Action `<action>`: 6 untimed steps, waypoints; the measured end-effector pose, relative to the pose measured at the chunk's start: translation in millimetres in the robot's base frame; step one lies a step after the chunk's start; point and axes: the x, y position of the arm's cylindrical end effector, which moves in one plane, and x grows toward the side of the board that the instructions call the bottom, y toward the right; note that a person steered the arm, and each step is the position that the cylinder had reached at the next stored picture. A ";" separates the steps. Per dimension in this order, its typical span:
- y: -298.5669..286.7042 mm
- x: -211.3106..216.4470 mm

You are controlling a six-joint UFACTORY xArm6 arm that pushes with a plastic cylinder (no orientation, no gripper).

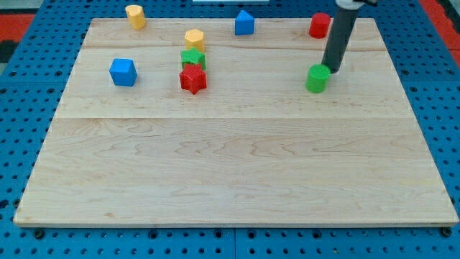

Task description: Keep arm in between red star and green circle

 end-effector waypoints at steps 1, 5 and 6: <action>-4.8 15.0; -121.5 57.6; -105.2 90.2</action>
